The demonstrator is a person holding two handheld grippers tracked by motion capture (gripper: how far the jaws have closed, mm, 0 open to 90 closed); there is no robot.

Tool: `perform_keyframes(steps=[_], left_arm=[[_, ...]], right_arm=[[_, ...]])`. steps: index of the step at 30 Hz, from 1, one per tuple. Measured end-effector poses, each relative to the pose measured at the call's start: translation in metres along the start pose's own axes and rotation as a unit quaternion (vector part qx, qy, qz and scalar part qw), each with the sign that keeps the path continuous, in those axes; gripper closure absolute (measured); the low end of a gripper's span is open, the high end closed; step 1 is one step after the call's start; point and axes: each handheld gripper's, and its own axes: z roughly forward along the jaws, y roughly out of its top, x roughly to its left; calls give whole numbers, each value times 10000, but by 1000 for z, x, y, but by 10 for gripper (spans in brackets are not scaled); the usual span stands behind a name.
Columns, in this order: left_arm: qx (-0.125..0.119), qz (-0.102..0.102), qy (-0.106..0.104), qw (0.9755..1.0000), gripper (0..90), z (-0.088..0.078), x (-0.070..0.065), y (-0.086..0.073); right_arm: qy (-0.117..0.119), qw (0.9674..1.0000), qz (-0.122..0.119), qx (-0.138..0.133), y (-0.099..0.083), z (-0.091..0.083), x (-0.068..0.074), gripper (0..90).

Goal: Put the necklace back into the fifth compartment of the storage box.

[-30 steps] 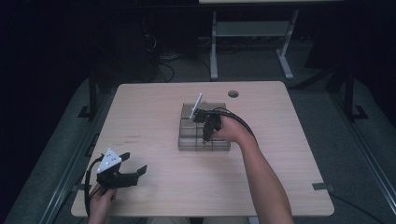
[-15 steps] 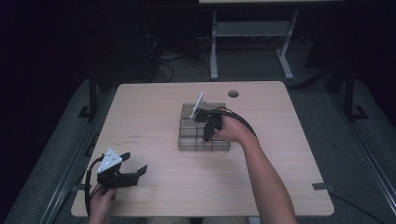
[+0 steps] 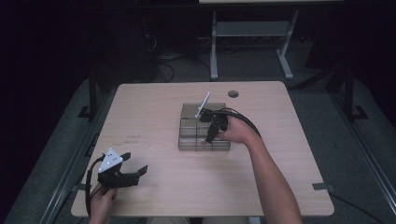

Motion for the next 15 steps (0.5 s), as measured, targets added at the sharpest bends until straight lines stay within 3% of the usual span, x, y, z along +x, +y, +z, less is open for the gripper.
perform_keyframes(steps=[15], left_arm=[[18,31,17,10000,143,0,1,0]], right_arm=[[-26,9996,107,-254,-17,-20,-3,660]])
